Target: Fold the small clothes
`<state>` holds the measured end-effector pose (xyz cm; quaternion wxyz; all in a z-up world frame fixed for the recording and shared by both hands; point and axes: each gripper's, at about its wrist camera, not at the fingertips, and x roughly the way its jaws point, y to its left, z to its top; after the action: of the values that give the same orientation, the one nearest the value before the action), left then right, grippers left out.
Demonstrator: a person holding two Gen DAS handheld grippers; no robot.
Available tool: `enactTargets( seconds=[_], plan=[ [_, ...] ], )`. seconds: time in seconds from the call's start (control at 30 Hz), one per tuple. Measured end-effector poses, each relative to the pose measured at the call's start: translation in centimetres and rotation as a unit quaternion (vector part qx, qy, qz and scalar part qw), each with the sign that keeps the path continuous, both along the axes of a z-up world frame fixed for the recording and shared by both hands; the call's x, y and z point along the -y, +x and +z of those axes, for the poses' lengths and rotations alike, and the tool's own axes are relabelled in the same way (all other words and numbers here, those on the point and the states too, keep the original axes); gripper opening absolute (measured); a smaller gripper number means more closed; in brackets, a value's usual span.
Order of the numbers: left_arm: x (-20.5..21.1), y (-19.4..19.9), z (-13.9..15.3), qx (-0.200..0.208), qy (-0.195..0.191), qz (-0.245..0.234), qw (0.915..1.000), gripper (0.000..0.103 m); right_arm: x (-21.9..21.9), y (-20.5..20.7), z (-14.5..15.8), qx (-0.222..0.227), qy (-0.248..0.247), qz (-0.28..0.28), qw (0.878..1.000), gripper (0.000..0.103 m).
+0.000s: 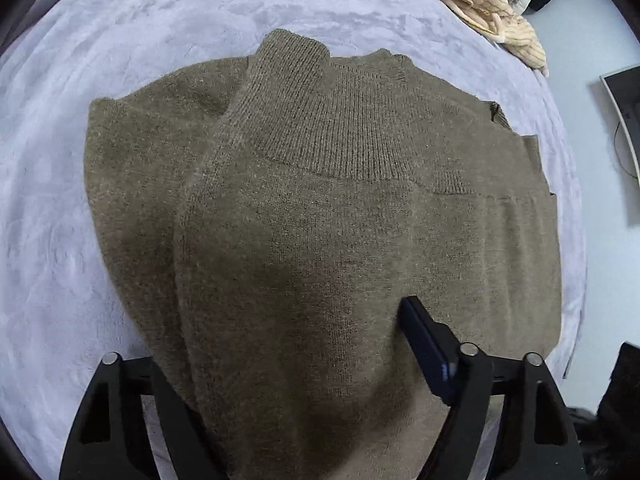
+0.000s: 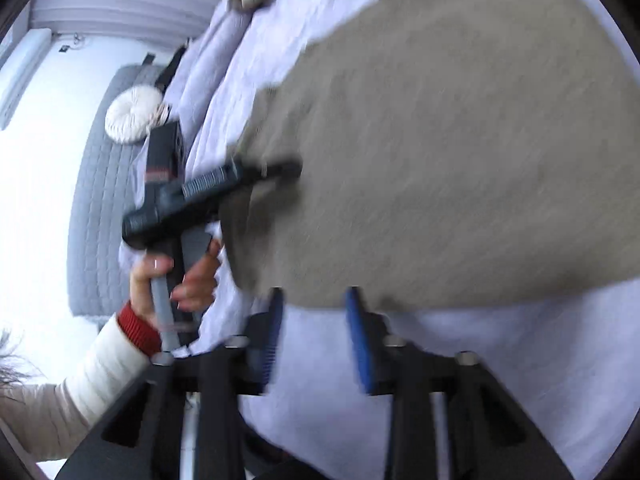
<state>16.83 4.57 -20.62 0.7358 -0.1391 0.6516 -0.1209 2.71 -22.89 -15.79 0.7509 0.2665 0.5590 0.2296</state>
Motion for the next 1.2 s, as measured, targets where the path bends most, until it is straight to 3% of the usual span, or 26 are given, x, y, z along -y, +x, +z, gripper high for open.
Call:
enactTargets(
  seconds=[0.03,0.1,0.17,0.23,0.43,0.6,0.67,0.83,0.97,1.2],
  plan=[
    [0.1,-0.1,0.4,0.008,0.003,0.001,1.0000,0.066,0.8,0.5,0.4,0.011,-0.028,-0.010,1.000,0.006],
    [0.4,-0.3,1.2,0.022,0.017,-0.003,0.9996,0.045,1.7,1.2,0.5,0.024,-0.092,-0.019,0.995,0.006],
    [0.7,-0.4,2.0,0.036,0.027,-0.009,0.9990,0.032,2.1,2.2,-0.1,0.028,-0.144,-0.013,0.989,0.006],
    [0.7,-0.4,2.9,0.042,0.011,-0.004,0.9991,0.028,2.4,2.6,-2.0,0.008,-0.180,0.001,0.984,0.006],
    [3.7,-0.4,9.4,0.119,-0.048,-0.020,0.9915,0.026,5.1,1.7,-4.5,-0.003,-0.085,-0.044,0.995,0.006],
    [10.3,1.3,13.5,0.153,-0.086,-0.071,0.9818,0.024,7.2,0.9,-5.6,-0.012,-0.021,-0.078,0.997,0.004],
    [14.0,1.7,14.0,0.164,-0.077,-0.104,0.9780,0.024,7.6,0.6,-5.8,-0.010,-0.006,-0.085,0.996,0.004],
    [23.8,2.0,10.3,0.135,-0.040,-0.174,0.9747,0.024,9.6,-0.4,-6.8,-0.014,0.044,-0.109,0.993,0.004],
    [27.9,1.9,5.8,0.102,0.006,-0.198,0.9749,0.024,10.8,-0.8,-7.8,-0.024,0.089,-0.128,0.987,0.002],
    [29.1,0.2,7.2,0.135,0.066,-0.217,0.9645,0.025,12.9,-1.4,-8.1,-0.040,0.121,-0.130,0.983,0.003]
  ],
)
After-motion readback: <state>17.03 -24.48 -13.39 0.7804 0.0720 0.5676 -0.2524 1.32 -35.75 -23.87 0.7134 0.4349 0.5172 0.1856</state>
